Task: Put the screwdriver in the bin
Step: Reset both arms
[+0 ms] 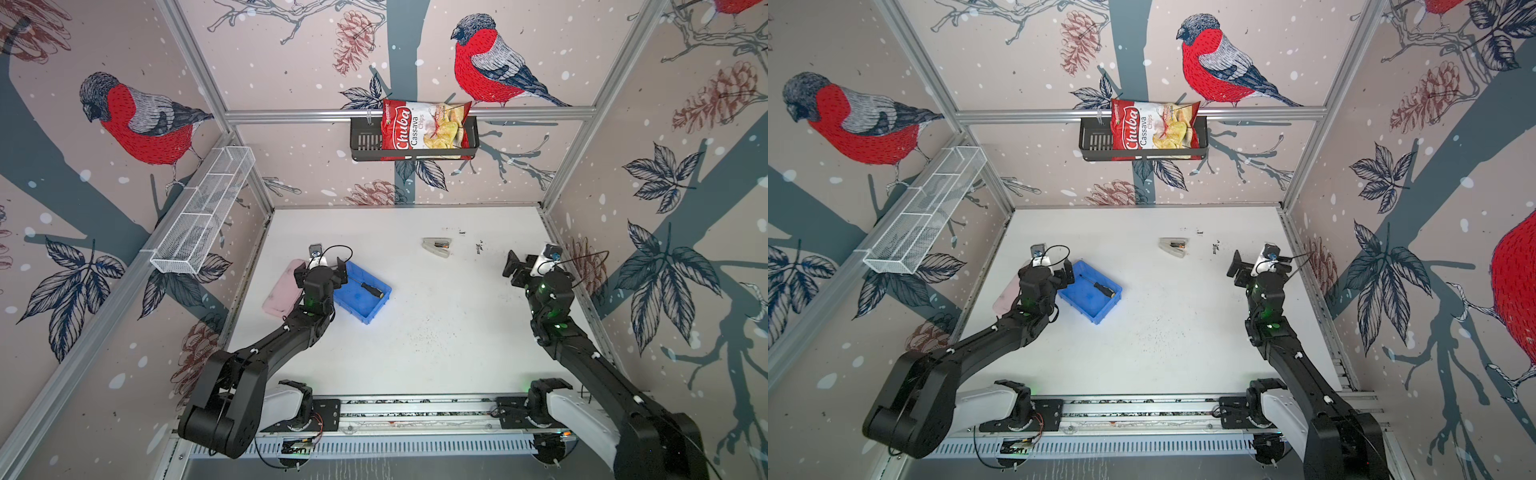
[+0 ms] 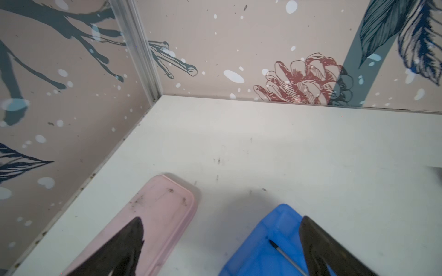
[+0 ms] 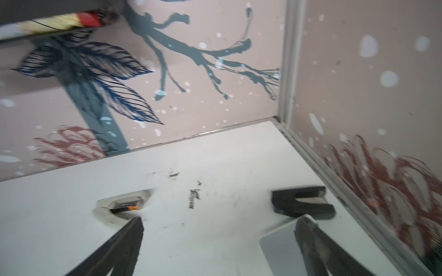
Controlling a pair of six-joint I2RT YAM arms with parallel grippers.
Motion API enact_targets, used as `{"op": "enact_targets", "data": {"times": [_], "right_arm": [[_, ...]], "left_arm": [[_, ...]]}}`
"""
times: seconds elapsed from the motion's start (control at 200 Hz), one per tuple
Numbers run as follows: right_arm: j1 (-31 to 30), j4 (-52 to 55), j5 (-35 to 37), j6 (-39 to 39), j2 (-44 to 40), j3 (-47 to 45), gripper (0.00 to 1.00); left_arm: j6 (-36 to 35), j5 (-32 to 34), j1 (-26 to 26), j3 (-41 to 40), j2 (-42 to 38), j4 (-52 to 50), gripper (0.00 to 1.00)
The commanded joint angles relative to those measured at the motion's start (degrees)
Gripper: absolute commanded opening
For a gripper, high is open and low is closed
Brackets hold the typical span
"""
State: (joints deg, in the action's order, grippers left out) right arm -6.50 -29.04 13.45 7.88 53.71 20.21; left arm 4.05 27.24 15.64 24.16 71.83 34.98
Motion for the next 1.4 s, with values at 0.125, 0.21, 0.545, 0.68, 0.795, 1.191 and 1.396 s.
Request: {"op": "enact_targets", "data": {"times": [0.125, 0.21, 0.545, 0.68, 0.795, 1.191, 1.396], "right_arm": [[3.86, -17.28, 4.35, -0.33, 3.73, -8.24, 1.00], [4.04, -22.64, 4.32, -0.86, 6.46, -10.39, 1.00], [4.37, -37.31, 2.21, -2.17, 18.97, -11.61, 1.00], [4.57, -41.64, 0.60, -2.25, 24.40, -11.35, 0.99], [4.73, -45.27, -0.51, -2.47, 28.94, -11.18, 0.99], [5.01, -39.68, -1.87, -2.85, 32.41, -6.67, 1.00], [5.01, -39.61, -1.85, -2.81, 32.42, -6.65, 1.00]], "left_arm": [[-5.82, -4.26, -3.22, -9.05, 5.01, 23.43, 1.00], [-7.47, -6.32, -3.35, -10.59, 6.98, 28.49, 1.00], [-8.09, -14.54, -8.39, -11.73, 9.35, 34.63, 1.00], [-6.08, -20.73, -12.33, -11.81, 10.78, 36.44, 1.00], [-2.27, -24.99, -16.32, -12.92, 15.28, 41.90, 1.00], [-3.17, -24.82, -16.08, -11.27, 17.46, 40.65, 0.99], [-4.05, -22.49, -14.93, -11.02, 17.38, 40.17, 1.00]]}}
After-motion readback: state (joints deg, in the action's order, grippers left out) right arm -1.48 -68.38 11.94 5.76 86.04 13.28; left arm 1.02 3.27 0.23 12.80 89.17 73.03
